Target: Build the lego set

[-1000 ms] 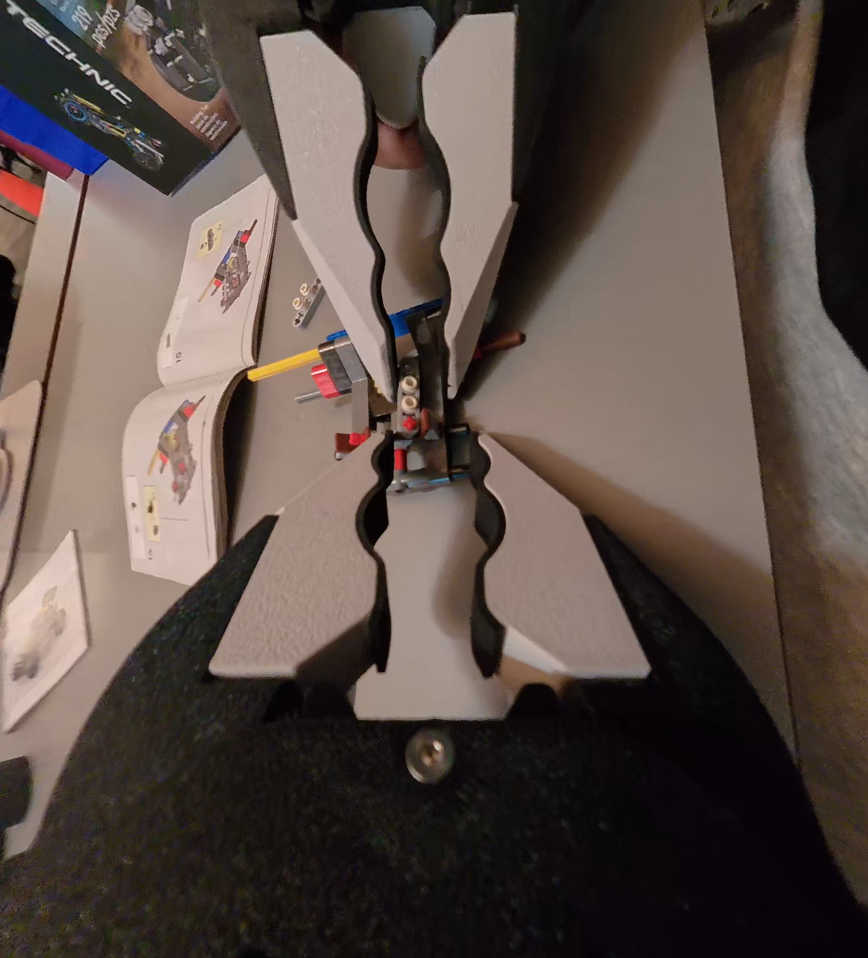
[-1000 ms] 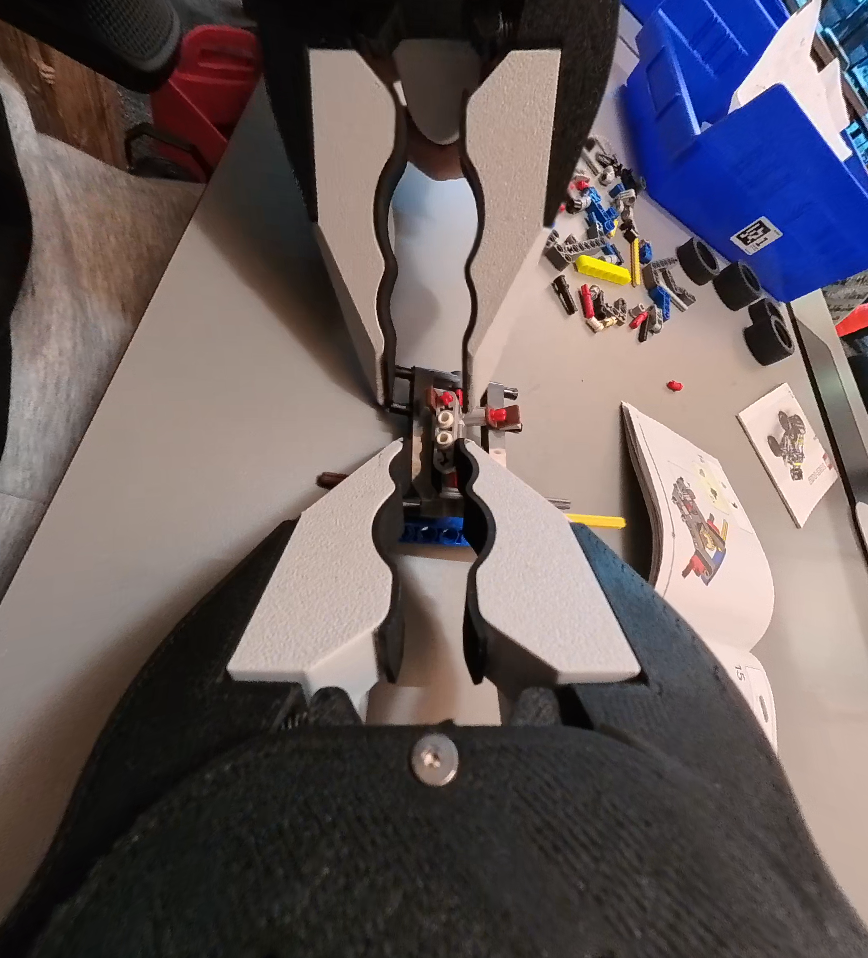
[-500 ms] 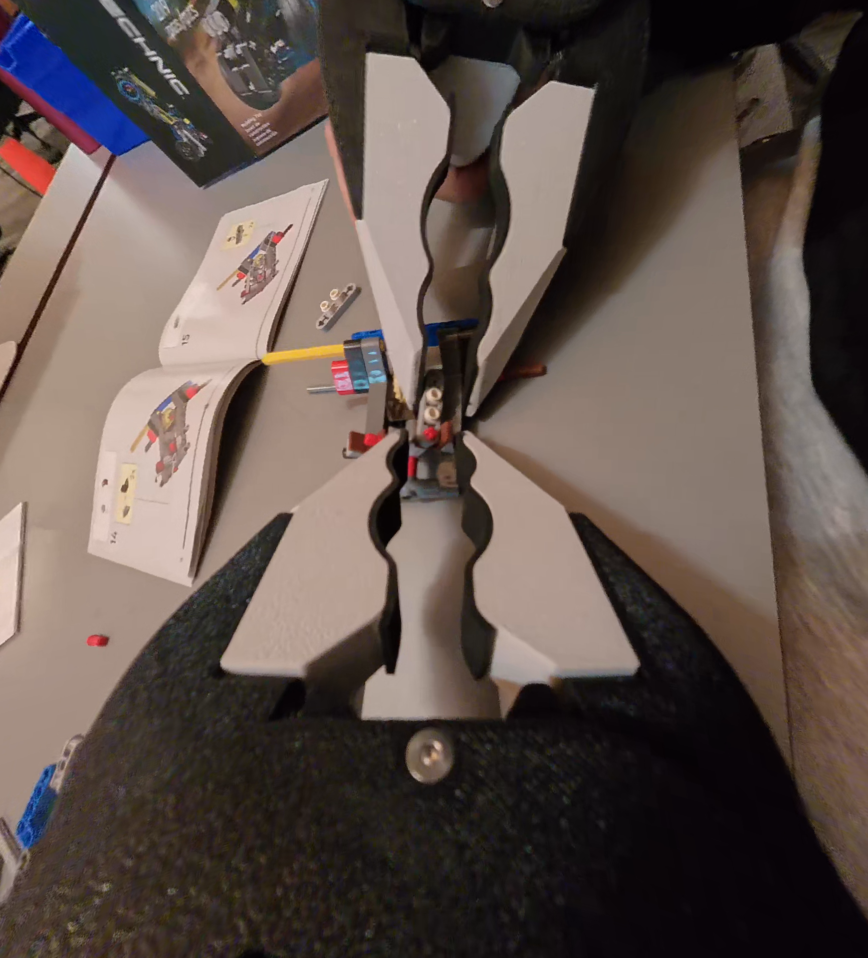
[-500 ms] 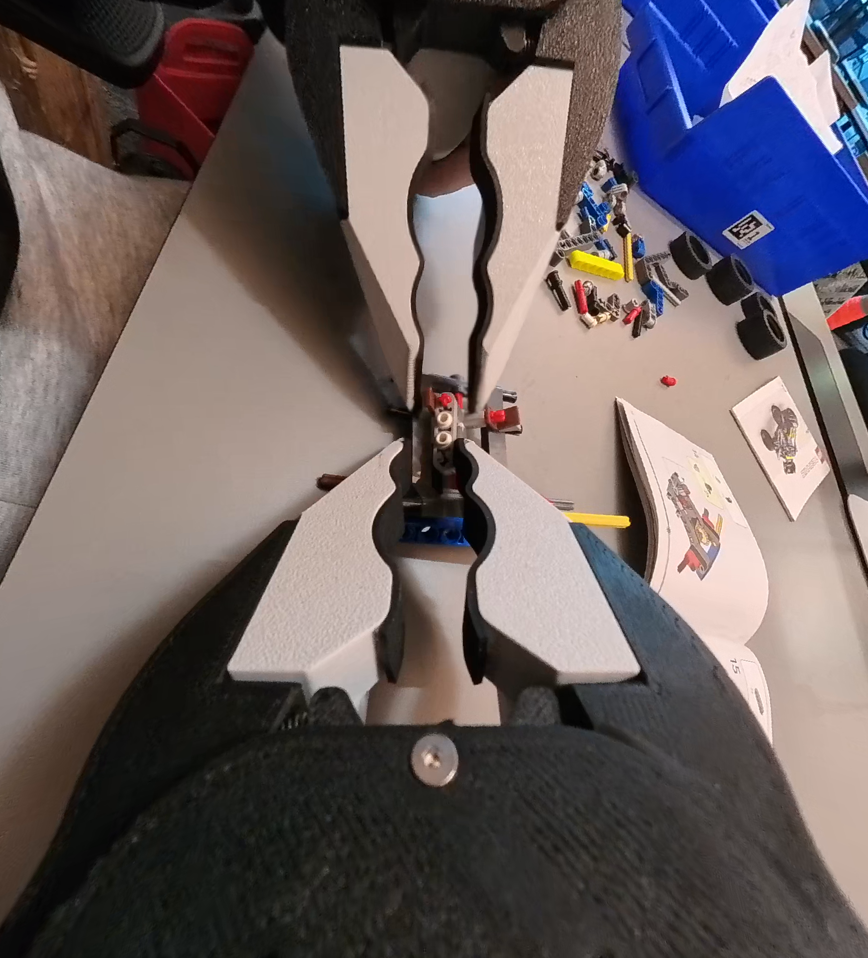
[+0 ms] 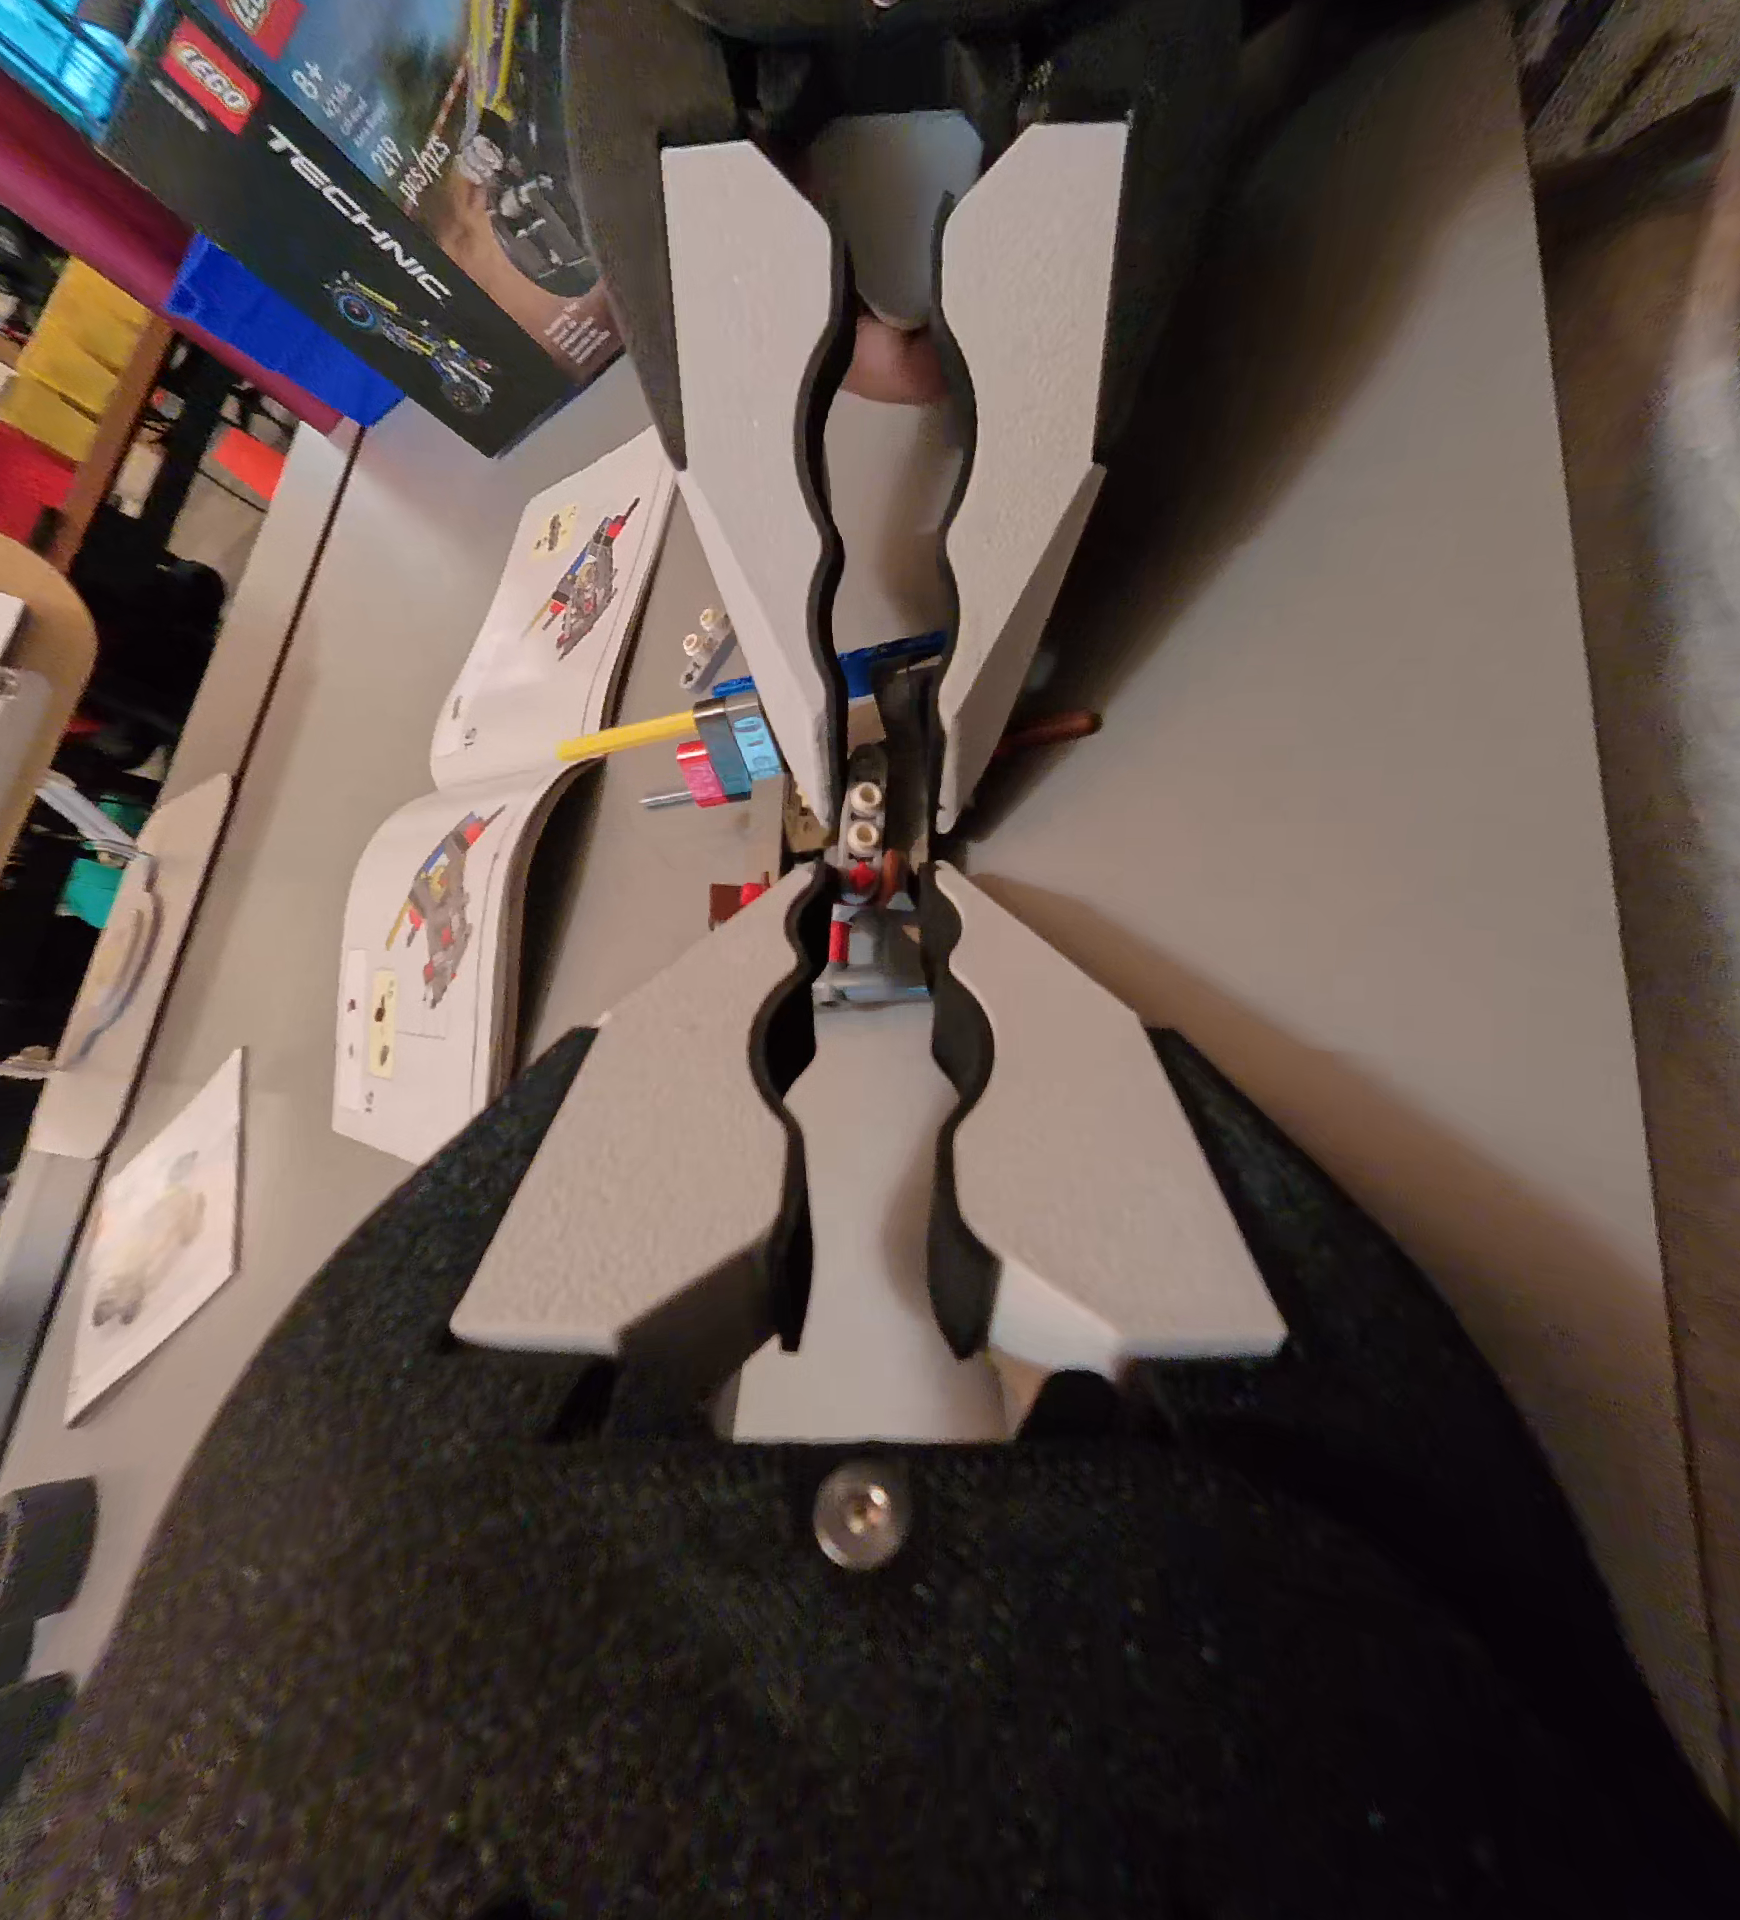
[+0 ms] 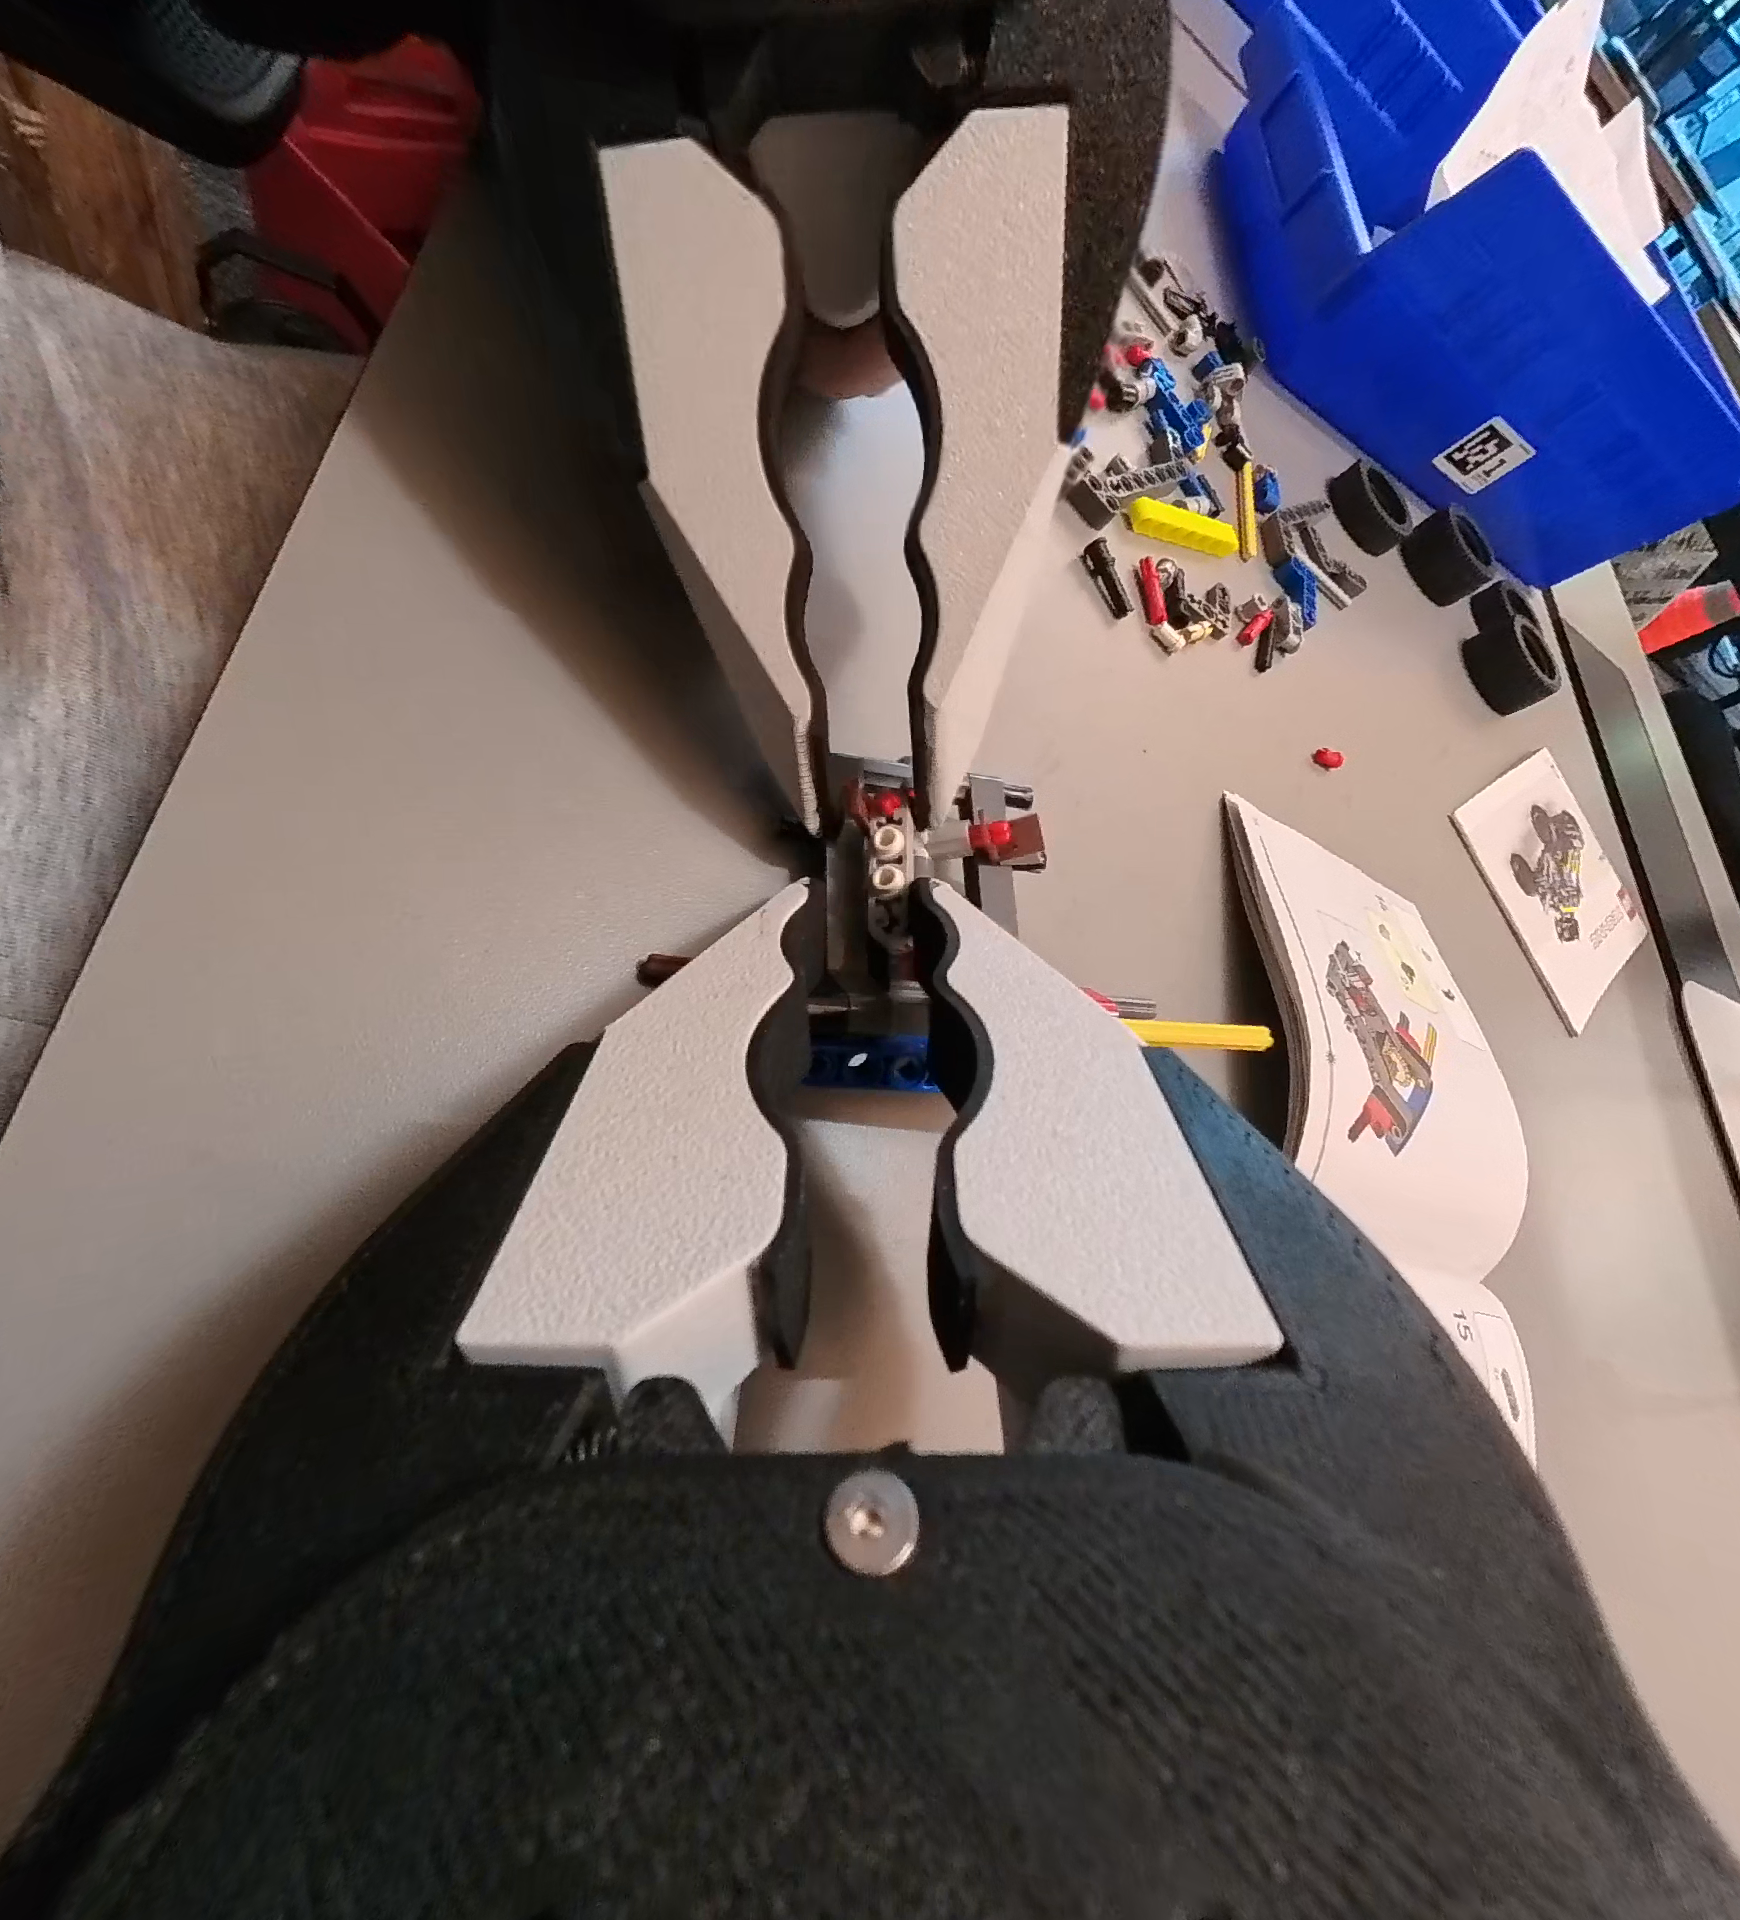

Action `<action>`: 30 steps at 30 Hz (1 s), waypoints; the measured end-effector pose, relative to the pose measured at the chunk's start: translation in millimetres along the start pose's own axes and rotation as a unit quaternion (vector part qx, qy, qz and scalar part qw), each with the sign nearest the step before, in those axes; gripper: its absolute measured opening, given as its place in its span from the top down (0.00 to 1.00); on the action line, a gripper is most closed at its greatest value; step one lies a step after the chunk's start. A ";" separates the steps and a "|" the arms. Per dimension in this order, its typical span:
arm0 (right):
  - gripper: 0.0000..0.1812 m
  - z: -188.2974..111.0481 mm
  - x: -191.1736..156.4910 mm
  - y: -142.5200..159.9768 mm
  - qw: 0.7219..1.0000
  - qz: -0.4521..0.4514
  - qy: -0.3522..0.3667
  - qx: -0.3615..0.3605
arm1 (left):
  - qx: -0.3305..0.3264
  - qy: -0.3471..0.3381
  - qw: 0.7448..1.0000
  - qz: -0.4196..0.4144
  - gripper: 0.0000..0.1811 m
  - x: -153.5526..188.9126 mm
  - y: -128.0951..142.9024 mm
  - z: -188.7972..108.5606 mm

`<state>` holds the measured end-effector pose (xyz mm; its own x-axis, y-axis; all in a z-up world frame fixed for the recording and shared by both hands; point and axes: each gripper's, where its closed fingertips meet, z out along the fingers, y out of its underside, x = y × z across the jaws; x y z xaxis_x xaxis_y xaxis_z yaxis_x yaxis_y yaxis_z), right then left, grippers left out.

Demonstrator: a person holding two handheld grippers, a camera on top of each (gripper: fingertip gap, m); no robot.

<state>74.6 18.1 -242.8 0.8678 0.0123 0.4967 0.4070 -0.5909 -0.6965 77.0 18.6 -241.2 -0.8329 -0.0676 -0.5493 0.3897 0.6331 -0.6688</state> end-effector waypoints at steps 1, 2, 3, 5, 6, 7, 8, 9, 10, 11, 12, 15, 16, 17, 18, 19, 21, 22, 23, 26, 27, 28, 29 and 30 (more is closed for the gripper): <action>0.92 0.0 0.4 0.3 1.000 0.001 0.001 -0.001 | -0.001 -0.008 1.000 0.008 0.92 -0.3 0.2 0.2; 0.92 0.1 0.6 0.3 1.000 0.001 0.001 -0.001 | -0.003 -0.014 1.000 0.015 0.93 -0.2 0.4 0.4; 0.92 0.0 1.0 0.2 1.000 0.000 0.003 0.000 | -0.003 -0.018 1.000 0.018 0.93 -0.6 0.4 0.4; 0.92 -0.2 1.4 0.1 1.000 -0.004 0.005 0.001 | -0.003 -0.021 1.000 0.018 0.93 -1.2 0.3 0.5; 0.92 -0.4 1.4 0.1 1.000 -0.006 0.006 0.002 | -0.004 -0.020 1.000 0.017 0.93 -1.2 0.2 0.6; 0.92 -0.5 1.5 0.2 1.000 -0.007 0.005 0.002 | -0.004 -0.020 1.000 0.017 0.93 -1.2 0.1 0.7; 0.92 -0.5 1.5 0.2 1.000 -0.006 0.005 0.002 | -0.005 -0.022 1.000 0.019 0.93 -1.2 0.0 0.7; 0.92 -0.5 1.6 0.2 1.000 -0.006 0.005 0.002 | -0.005 -0.023 1.000 0.020 0.93 -1.2 0.0 0.7; 0.92 -0.6 1.5 0.0 1.000 -0.006 0.005 0.002 | -0.004 -0.023 0.999 0.021 0.93 -1.2 -0.1 0.7; 0.92 -0.6 1.6 0.1 1.000 -0.007 0.005 0.003 | -0.004 -0.024 0.999 0.022 0.93 -1.2 -0.2 0.7; 0.92 -0.6 1.5 0.0 1.000 -0.008 0.004 0.003 | -0.004 -0.025 0.999 0.024 0.93 -1.1 -0.3 0.8; 0.90 -1.9 1.2 -0.4 1.000 -0.012 0.000 0.004 | -0.001 -0.029 0.999 0.033 0.93 -0.6 -1.4 0.9; 0.88 -4.7 1.9 -0.3 1.000 -0.017 -0.003 -0.001 | 0.000 -0.030 0.999 0.036 0.93 -0.3 -2.2 1.3; 0.87 -9.5 3.9 -0.7 1.000 -0.021 -0.005 -0.005 | 0.000 -0.030 0.999 0.038 0.93 -0.1 -2.9 1.7; 0.87 -16.9 6.9 -2.6 1.000 -0.020 -0.008 -0.002 | 0.001 -0.030 0.999 0.039 0.93 0.1 -3.6 2.0; 0.86 -26.5 11.9 -5.6 1.000 -0.009 -0.010 0.008 | 0.000 -0.031 0.999 0.041 0.93 0.1 -4.3 2.4; 0.88 -46.5 30.9 -2.0 0.998 0.059 0.002 0.015 | 0.001 -0.033 0.998 0.045 0.93 -0.1 -5.3 3.3; 0.87 -53.2 42.3 10.2 0.993 0.115 0.013 -0.003 | 0.001 -0.034 0.998 0.046 0.93 -0.2 -5.7 3.8; 0.87 -57.2 53.6 26.7 0.986 0.165 0.027 -0.028 | 0.002 -0.036 0.998 0.046 0.93 -0.8 -6.1 4.3; 0.85 -52.9 72.4 64.6 0.964 0.247 0.072 -0.067 | 0.003 -0.045 0.998 0.051 0.93 -2.7 -6.4 6.2; 0.85 -48.2 68.3 70.8 0.961 0.258 0.062 -0.079 | 0.003 -0.048 0.997 0.053 0.93 -3.4 -6.4 6.6; 0.85 -44.5 62.9 77.9 0.958 0.263 0.052 -0.103 | 0.003 -0.051 0.997 0.056 0.93 -3.9 -6.5 7.1; 0.85 -42.3 57.9 83.7 0.956 0.263 0.043 -0.124 | 0.003 -0.052 0.997 0.057 0.93 -4.2 -6.6 7.4; 0.86 -41.0 56.5 84.5 0.954 0.269 0.041 -0.127 | 0.003 -0.053 0.997 0.058 0.93 -4.3 -6.7 7.4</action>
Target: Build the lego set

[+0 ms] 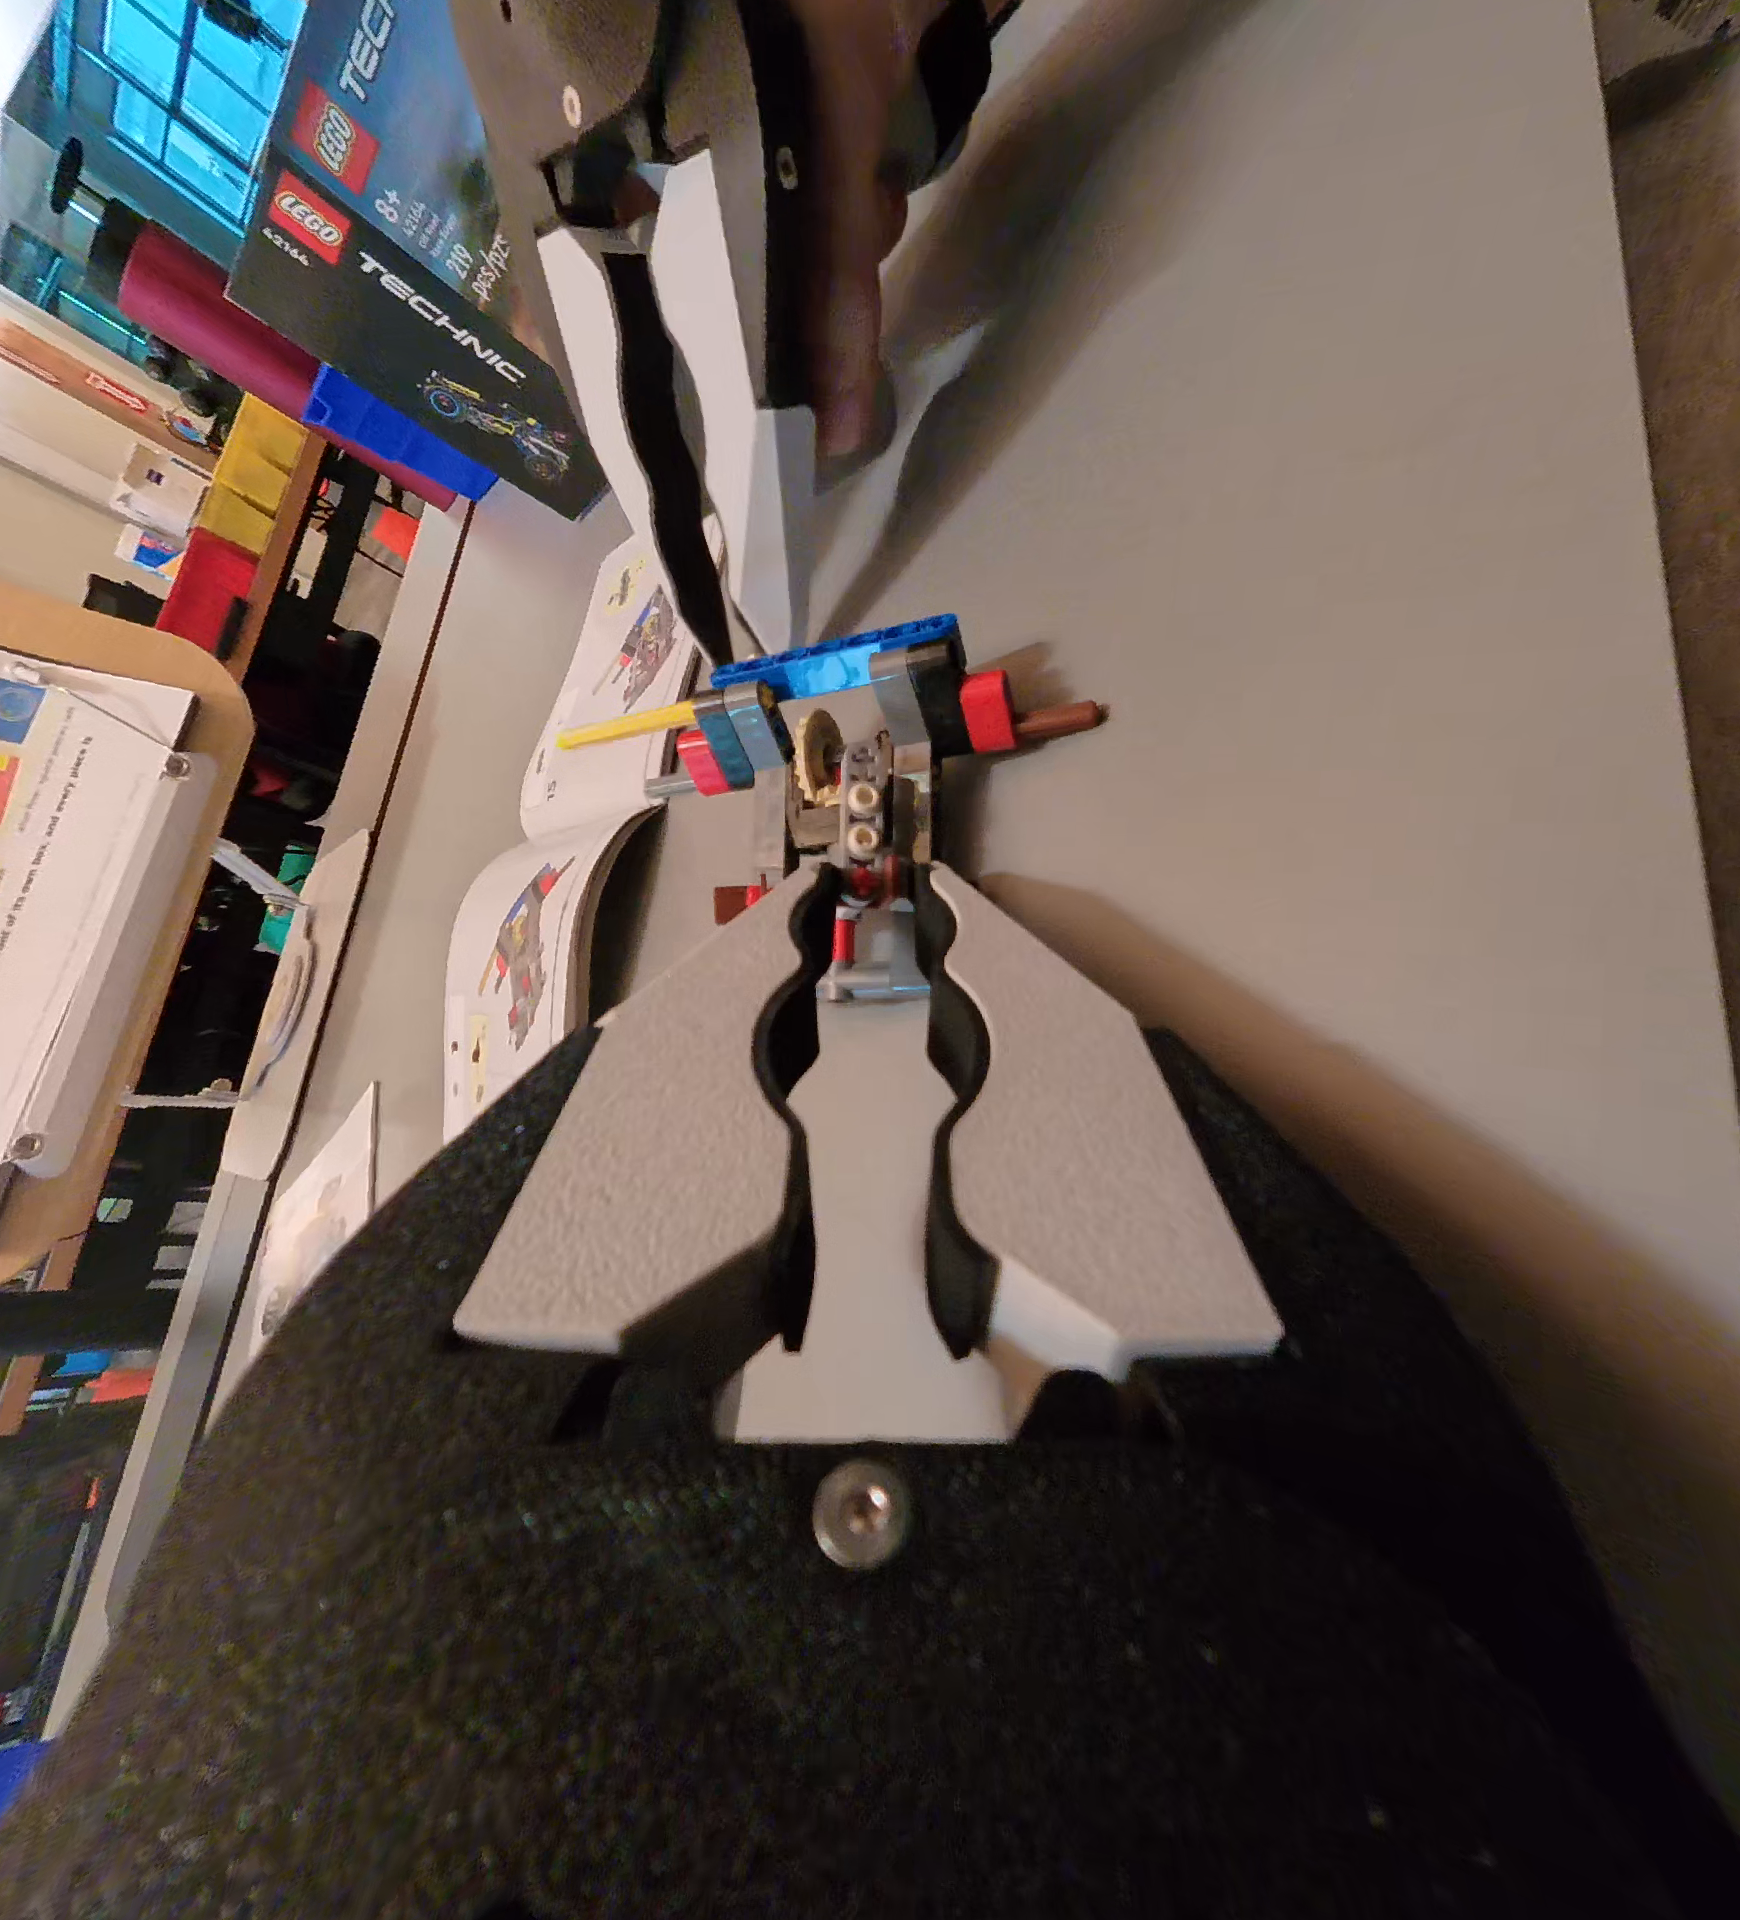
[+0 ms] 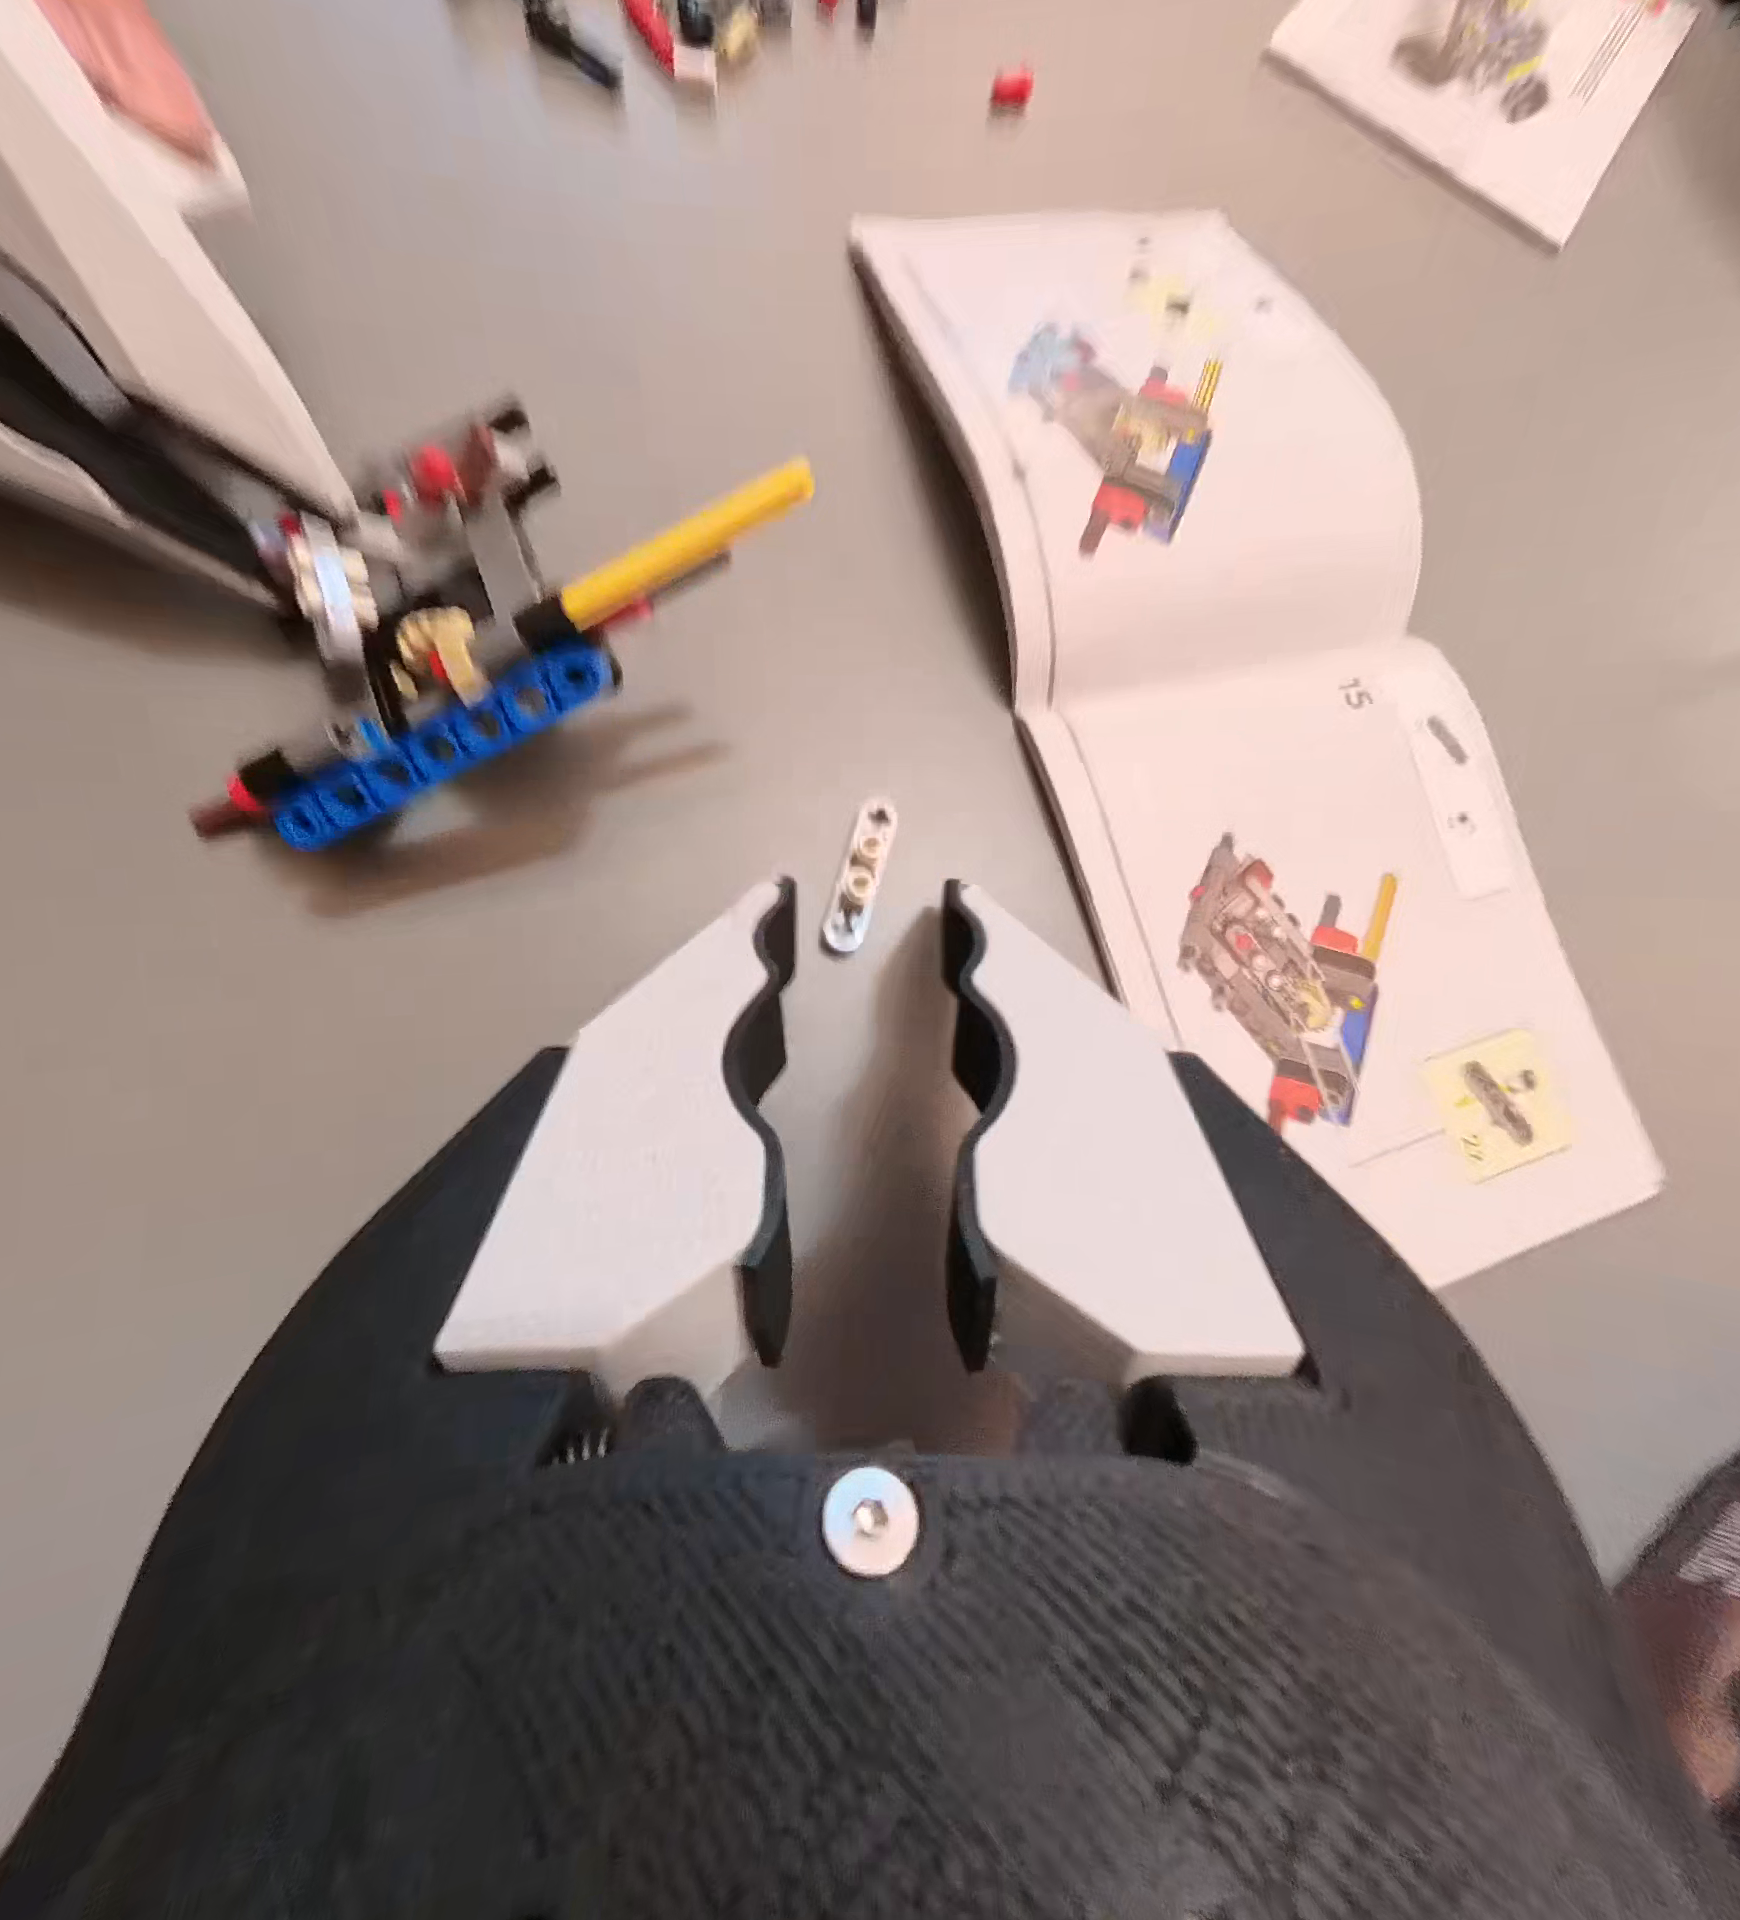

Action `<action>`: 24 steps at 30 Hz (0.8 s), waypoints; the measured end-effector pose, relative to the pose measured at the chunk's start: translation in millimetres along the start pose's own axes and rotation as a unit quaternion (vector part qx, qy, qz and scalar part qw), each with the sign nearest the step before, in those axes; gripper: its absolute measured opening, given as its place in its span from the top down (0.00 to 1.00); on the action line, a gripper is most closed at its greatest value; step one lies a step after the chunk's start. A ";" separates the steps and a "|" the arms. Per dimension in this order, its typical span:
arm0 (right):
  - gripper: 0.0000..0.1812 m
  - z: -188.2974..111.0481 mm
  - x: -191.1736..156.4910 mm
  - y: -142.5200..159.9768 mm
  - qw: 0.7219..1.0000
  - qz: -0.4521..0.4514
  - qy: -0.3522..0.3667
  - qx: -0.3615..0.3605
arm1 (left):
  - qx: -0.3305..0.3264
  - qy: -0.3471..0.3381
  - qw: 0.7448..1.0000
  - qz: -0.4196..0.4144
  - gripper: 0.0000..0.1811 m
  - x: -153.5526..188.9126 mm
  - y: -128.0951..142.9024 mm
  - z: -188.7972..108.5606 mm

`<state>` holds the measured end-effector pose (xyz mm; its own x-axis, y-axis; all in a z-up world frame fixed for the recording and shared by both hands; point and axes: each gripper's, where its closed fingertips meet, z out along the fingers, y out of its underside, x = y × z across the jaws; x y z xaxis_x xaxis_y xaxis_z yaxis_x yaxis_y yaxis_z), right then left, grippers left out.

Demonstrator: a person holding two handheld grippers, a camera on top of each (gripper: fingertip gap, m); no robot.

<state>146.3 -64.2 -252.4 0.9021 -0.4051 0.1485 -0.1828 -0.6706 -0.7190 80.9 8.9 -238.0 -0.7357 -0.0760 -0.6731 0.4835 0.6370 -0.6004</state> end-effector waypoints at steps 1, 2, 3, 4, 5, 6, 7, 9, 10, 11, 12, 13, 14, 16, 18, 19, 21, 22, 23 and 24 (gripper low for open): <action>0.88 0.4 0.2 -1.3 1.000 0.014 -0.002 0.003 | 0.000 -0.001 1.000 0.001 0.93 0.0 -0.1 0.0; 0.90 1.1 1.4 1.1 1.000 0.024 -0.003 -0.005 | 0.000 -0.001 1.000 0.001 0.93 0.0 -0.1 0.0; 0.91 0.6 0.6 1.6 1.000 0.026 -0.007 -0.008 | 0.000 -0.001 1.000 0.001 0.93 0.0 -0.1 0.0; 0.92 -0.2 -1.1 2.6 1.000 0.020 -0.010 -0.010 | 0.001 0.000 1.000 0.000 0.93 0.1 -0.1 0.0; 0.94 -1.1 -1.2 3.7 1.000 0.017 -0.007 -0.010 | 0.001 0.000 1.000 0.000 0.93 0.1 -0.2 -0.1; 0.96 -1.7 -0.9 4.6 1.000 0.019 -0.006 -0.008 | 0.001 0.000 1.000 0.001 0.93 0.1 -0.3 -0.1; 0.96 -1.8 -1.2 4.8 1.000 0.024 -0.009 -0.003 | 0.001 0.001 1.000 0.001 0.93 0.2 -0.3 -0.1; 0.96 -1.7 -1.4 4.8 0.999 0.032 -0.019 0.008 | 0.001 0.005 1.000 -0.001 0.93 1.1 -0.4 0.1; 0.97 -2.0 -1.5 4.7 0.999 0.034 -0.023 0.011 | 0.003 0.007 1.000 -0.002 0.93 1.1 -1.0 0.1; 0.97 -2.7 -1.9 4.1 0.999 0.037 -0.029 0.016 | 0.008 0.005 1.000 -0.004 0.92 0.3 -2.8 -0.3; 0.97 -4.4 -3.2 1.3 0.998 0.047 -0.040 0.028 | 0.013 0.007 1.000 -0.008 0.91 0.2 -4.4 -0.8; 0.97 -7.5 -5.8 -3.4 0.995 0.062 -0.060 0.044 | 0.016 0.011 1.000 -0.011 0.90 0.4 -5.2 -1.3; 0.97 -11.5 -6.9 -8.6 0.991 0.083 -0.079 0.062 | 0.018 0.011 1.000 -0.013 0.89 -0.1 -5.6 -1.8; 0.97 -19.3 -5.5 -16.5 0.983 0.124 -0.105 0.089 | 0.023 0.006 1.000 -0.013 0.88 -2.1 -7.6 -3.4; 0.97 -28.2 -8.0 -23.0 0.974 0.146 -0.133 0.107 | 0.041 0.001 0.999 -0.018 0.87 -6.0 -16.5 -7.6; 0.97 -33.1 -10.6 -26.9 0.971 0.151 -0.145 0.115 | 0.054 -0.005 0.998 -0.022 0.88 -10.6 -23.8 -10.8; 0.97 -44.6 -21.3 -38.8 0.963 0.150 -0.178 0.138 | 0.076 -0.026 0.996 -0.025 0.88 -24.1 -39.8 -17.5; 0.97 -50.6 -26.8 -46.8 0.957 0.153 -0.195 0.154 | 0.080 -0.043 0.996 -0.019 0.89 -33.1 -46.7 -19.9; 0.97 -57.3 -35.3 -54.9 0.948 0.153 -0.221 0.170 | 0.078 -0.059 0.995 -0.008 0.89 -40.8 -51.9 -21.0; 0.97 -63.1 -43.8 -62.0 0.941 0.150 -0.245 0.181 | 0.067 -0.069 0.995 0.008 0.89 -46.5 -54.6 -20.2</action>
